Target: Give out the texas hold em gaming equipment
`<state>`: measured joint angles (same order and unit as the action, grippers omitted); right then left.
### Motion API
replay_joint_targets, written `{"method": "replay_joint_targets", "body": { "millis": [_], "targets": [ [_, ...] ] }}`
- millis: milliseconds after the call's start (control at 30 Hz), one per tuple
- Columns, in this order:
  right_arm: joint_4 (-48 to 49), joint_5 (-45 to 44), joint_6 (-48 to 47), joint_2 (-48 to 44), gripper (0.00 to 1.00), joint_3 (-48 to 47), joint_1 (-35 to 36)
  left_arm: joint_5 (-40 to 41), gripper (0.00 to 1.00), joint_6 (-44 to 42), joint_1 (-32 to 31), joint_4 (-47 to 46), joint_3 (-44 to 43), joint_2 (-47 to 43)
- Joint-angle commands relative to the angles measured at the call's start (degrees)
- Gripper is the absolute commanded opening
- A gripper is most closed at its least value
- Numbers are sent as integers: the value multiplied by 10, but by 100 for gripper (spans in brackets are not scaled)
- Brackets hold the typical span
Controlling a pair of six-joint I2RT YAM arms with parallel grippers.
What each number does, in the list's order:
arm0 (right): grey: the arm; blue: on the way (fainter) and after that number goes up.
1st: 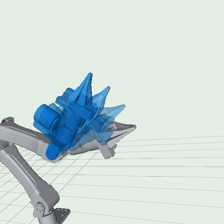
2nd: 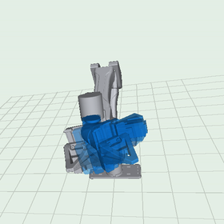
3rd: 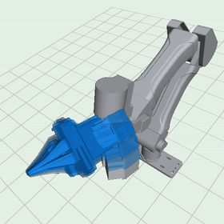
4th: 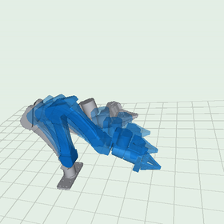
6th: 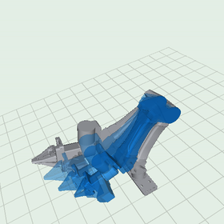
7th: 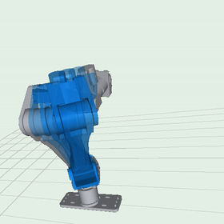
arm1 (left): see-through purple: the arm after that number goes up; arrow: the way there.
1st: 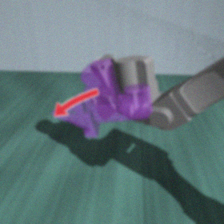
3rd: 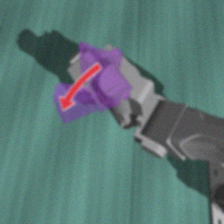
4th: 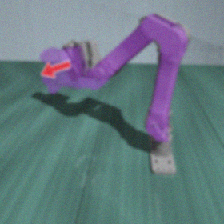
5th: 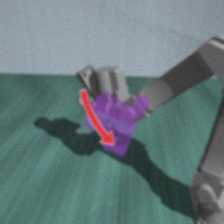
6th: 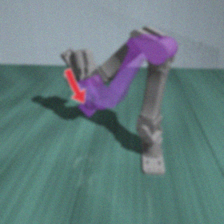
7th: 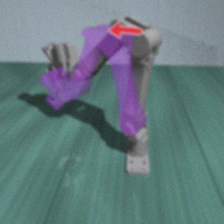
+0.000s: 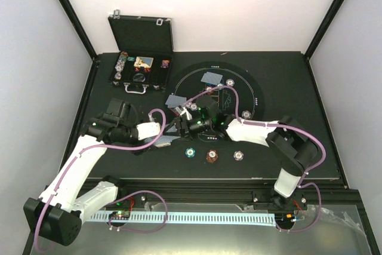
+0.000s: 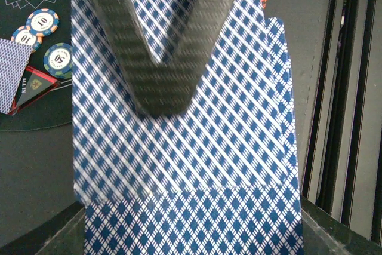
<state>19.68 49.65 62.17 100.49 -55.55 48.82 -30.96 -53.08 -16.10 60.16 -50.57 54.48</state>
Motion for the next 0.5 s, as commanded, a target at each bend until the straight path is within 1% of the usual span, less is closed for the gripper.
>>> {"method": "replay_joint_targets", "body": {
  "millis": [0,33,100,167,233,267,333,467],
  "targets": [
    [-56,-33,-24,-23,68,22,-19,-30,2,-3,-3,-4,-30,-3],
    [-57,-35,-24,-28,66,23,-20,-30,1,-3,-3,-5,-29,-3],
    [-58,-40,-24,-40,56,24,-20,-30,2,-1,-3,-6,-26,-4],
    [-61,-43,-23,-51,44,24,-20,-31,2,-1,-3,-7,-23,-5],
    [-65,-46,-23,-62,28,23,-21,-30,2,-2,-3,-8,-21,-6],
    [-69,-48,-24,-67,23,23,-21,-30,2,-2,-3,-8,-20,-6],
    [-76,-50,-29,-78,15,25,-22,-25,2,-1,-3,-8,-18,-5],
    [-98,-53,-42,-94,8,36,-35,-17,2,0,-3,-8,-17,-4]
  ]
}}
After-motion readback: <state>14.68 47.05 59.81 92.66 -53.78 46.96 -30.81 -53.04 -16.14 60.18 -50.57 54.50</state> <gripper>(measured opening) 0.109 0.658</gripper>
